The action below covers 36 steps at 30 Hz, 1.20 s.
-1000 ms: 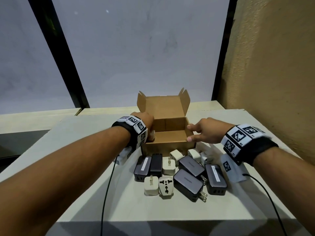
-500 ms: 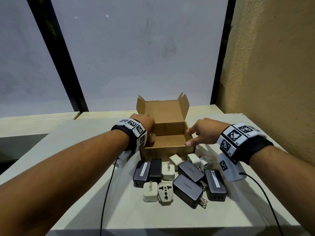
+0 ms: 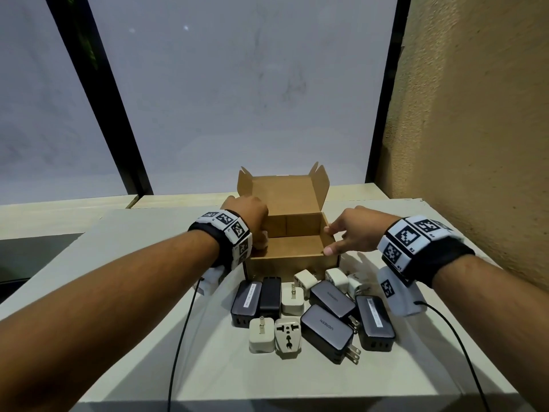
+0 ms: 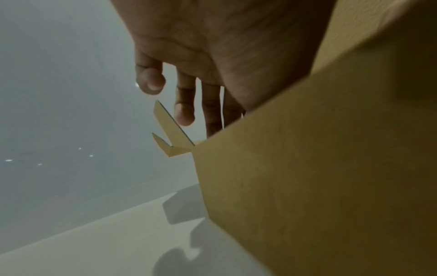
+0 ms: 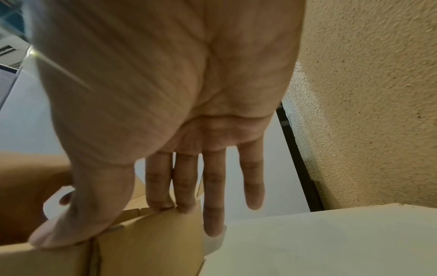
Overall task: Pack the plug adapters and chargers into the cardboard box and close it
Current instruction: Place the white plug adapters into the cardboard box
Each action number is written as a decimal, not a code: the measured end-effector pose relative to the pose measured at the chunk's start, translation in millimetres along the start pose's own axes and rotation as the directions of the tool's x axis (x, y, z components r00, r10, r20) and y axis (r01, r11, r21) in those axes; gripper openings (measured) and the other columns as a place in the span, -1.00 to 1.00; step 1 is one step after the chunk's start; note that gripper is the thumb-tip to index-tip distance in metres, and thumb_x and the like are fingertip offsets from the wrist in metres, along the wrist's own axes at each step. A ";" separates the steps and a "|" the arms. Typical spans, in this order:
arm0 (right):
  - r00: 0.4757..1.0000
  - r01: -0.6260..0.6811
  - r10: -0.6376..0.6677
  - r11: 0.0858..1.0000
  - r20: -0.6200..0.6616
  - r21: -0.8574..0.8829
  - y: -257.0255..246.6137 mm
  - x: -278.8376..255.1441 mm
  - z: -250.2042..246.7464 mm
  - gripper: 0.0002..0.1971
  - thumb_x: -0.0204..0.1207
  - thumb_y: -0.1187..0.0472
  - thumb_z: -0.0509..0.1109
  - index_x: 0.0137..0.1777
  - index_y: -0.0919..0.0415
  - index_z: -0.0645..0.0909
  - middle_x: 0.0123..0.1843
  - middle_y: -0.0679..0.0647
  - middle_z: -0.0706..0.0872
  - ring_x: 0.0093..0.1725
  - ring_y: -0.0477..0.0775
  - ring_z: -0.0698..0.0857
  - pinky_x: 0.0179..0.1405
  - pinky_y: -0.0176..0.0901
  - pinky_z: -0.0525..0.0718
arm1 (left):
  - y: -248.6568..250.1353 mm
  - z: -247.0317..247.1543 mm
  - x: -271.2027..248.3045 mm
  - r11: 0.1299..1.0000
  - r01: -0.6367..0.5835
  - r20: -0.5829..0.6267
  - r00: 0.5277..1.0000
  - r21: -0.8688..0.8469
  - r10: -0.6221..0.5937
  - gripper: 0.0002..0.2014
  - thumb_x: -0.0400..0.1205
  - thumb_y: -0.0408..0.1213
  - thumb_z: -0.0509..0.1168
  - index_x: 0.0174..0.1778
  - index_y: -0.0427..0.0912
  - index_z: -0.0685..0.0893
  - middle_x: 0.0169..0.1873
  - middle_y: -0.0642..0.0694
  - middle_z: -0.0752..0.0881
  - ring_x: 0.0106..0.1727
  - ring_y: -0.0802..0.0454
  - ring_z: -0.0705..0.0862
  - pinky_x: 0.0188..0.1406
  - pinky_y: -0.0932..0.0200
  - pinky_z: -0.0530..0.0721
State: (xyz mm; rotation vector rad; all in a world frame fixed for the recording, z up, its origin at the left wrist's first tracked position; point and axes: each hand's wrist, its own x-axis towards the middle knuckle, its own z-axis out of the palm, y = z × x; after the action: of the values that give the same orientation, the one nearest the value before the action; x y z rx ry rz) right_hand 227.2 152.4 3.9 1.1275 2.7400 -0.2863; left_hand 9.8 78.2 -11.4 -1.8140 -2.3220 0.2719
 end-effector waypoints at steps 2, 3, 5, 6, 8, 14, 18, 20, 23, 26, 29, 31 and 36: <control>1.000 -0.007 0.007 1.000 -0.008 -0.020 0.2 1.7 0.4 -0.29 0.39 -0.27 0.44 0.50 0.05 0.51 0.48 -0.03 0.59 0.38 0.08 0.60 0.35 0.01 0.54 | 2.5 -8.9 -9.6 0.992 -0.082 -0.059 0.995 -0.099 0.076 -0.70 0.51 0.09 0.37 -0.06 -0.07 0.70 -0.09 0.03 0.68 -0.09 0.01 0.65 -0.08 0.08 0.65; 1.000 -0.014 0.014 1.000 -0.014 -0.025 0.4 2.8 1.2 -0.25 0.38 -0.28 0.45 0.54 0.02 0.46 0.50 0.00 0.57 0.40 0.09 0.58 0.37 0.03 0.54 | 5.7 -15.1 -17.1 0.973 -0.161 -0.082 0.985 -0.164 0.150 -0.71 0.54 0.09 0.35 0.01 -0.03 0.70 -0.04 0.07 0.66 -0.05 0.06 0.63 -0.08 0.13 0.65; 0.999 -0.026 0.026 1.000 -0.019 -0.017 0.7 3.0 2.8 -0.17 0.38 -0.27 0.46 0.62 -0.01 0.31 0.57 0.01 0.46 0.47 0.11 0.51 0.43 0.06 0.48 | 15.5 -25.9 -35.9 0.904 -0.350 -0.079 0.937 -0.247 0.341 -0.72 0.56 0.08 0.34 0.06 0.01 0.70 -0.07 0.13 0.62 -0.04 0.13 0.61 -0.09 0.21 0.61; 0.999 -0.034 0.034 0.999 -0.013 0.000 1.0 2.6 3.4 -0.14 0.38 -0.26 0.46 0.64 -0.01 0.26 0.60 0.01 0.42 0.50 0.11 0.49 0.46 0.05 0.46 | 20.7 -28.8 -45.8 0.870 -0.415 -0.055 0.908 -0.266 0.416 -0.71 0.56 0.10 0.34 0.06 0.03 0.71 -0.09 0.15 0.63 -0.05 0.14 0.62 -0.08 0.21 0.63; 0.999 -0.047 0.047 0.998 0.013 0.042 1.8 1.2 4.4 -0.13 0.39 -0.27 0.45 0.65 -0.01 0.23 0.61 0.00 0.41 0.51 0.09 0.48 0.49 0.04 0.43 | 31.3 -29.0 -65.3 0.850 -0.444 0.027 0.882 -0.284 0.470 -0.65 0.51 0.19 0.33 0.07 0.06 0.71 -0.09 0.15 0.68 -0.05 0.14 0.65 -0.03 0.14 0.69; 0.997 -0.075 0.073 0.996 0.039 0.048 -2.0 -5.0 4.2 -0.15 0.45 -0.34 0.33 0.67 -0.01 0.18 0.58 0.06 0.45 0.52 0.11 0.47 0.49 0.09 0.40 | 52.4 -15.6 -90.3 0.898 -0.428 0.107 0.893 -0.103 0.438 -0.49 0.41 0.29 0.34 0.23 0.17 0.62 0.01 0.10 0.75 0.02 0.02 0.69 0.05 0.02 0.71; 0.997 -0.071 0.071 0.997 0.037 0.006 -5.4 -5.8 2.1 -0.20 0.47 -0.29 0.35 0.65 0.01 0.24 0.57 0.07 0.47 0.52 0.12 0.46 0.48 0.03 0.39 | 60.6 -10.7 -90.3 0.916 -0.386 0.060 0.917 -0.106 0.394 -0.44 0.40 0.24 0.40 0.22 0.05 0.49 -0.04 0.06 0.76 -0.02 -0.04 0.69 0.06 -0.01 0.68; 0.997 -0.064 0.064 0.998 0.032 -0.001 -6.4 -5.0 1.3 -0.21 0.46 -0.27 0.37 0.64 0.02 0.28 0.56 0.06 0.48 0.52 0.12 0.47 0.47 0.02 0.39 | 62.8 -11.0 -89.6 0.918 -0.370 0.057 0.923 -0.146 0.381 -0.43 0.41 0.22 0.39 0.23 0.02 0.47 -0.03 0.02 0.74 -0.03 -0.06 0.68 -0.02 0.06 0.66; 0.998 -0.057 0.057 0.998 0.020 0.001 -6.3 -2.9 0.5 -0.20 0.44 -0.27 0.40 0.62 0.06 0.33 0.56 0.04 0.49 0.50 0.13 0.49 0.43 0.00 0.41 | 57.4 -22.8 -87.1 0.887 -0.355 0.072 0.918 -0.295 0.391 -0.51 0.45 0.15 0.38 0.22 0.03 0.50 -0.07 0.00 0.70 -0.07 -0.04 0.66 -0.11 0.09 0.69; 0.999 -0.045 0.044 0.999 0.010 0.020 -3.7 0.2 1.3 -0.20 0.41 -0.26 0.44 0.60 0.07 0.36 0.58 0.01 0.45 0.50 0.12 0.49 0.44 0.00 0.42 | 44.3 -41.7 -78.2 0.844 -0.355 0.025 0.917 -0.401 0.398 -0.61 0.50 0.11 0.39 0.17 0.02 0.61 -0.06 0.05 0.62 -0.05 0.07 0.61 -0.01 0.11 0.69; 0.999 -0.036 0.036 0.998 0.002 0.047 -2.7 2.1 2.5 -0.21 0.40 -0.24 0.46 0.58 0.08 0.39 0.58 0.01 0.46 0.48 0.12 0.50 0.44 0.01 0.43 | 29.6 -53.3 -57.0 0.841 -0.342 -0.061 0.935 -0.419 0.350 -0.67 0.54 -0.02 0.39 0.18 -0.02 0.66 0.05 0.04 0.65 -0.02 0.15 0.58 0.03 0.21 0.62; 0.999 -0.037 0.037 0.998 0.004 0.053 -2.9 3.0 3.0 -0.23 0.40 -0.23 0.47 0.57 0.07 0.42 0.53 0.02 0.53 0.44 0.13 0.54 0.39 0.00 0.45 | 20.6 -54.8 -40.9 0.855 -0.346 -0.101 0.937 -0.387 0.333 -0.71 0.59 -0.13 0.34 0.23 0.02 0.68 0.15 0.03 0.68 0.10 0.10 0.61 0.13 0.18 0.60; 1.000 -0.028 0.028 0.999 0.004 0.030 -2.9 3.9 2.1 -0.21 0.41 -0.24 0.45 0.58 0.09 0.40 0.54 0.01 0.52 0.44 0.12 0.55 0.36 -0.02 0.46 | 12.8 -41.3 -11.4 0.927 -0.281 -0.036 0.959 -0.247 0.281 -0.74 0.61 -0.10 0.36 0.19 -0.03 0.74 0.17 -0.05 0.71 0.21 -0.01 0.63 0.16 0.13 0.58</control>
State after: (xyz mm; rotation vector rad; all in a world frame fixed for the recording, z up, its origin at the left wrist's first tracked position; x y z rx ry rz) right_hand 222.6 152.5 1.4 1.1701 2.7235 -0.3271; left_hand 35.0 71.5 24.9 -2.2709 -2.1719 0.0141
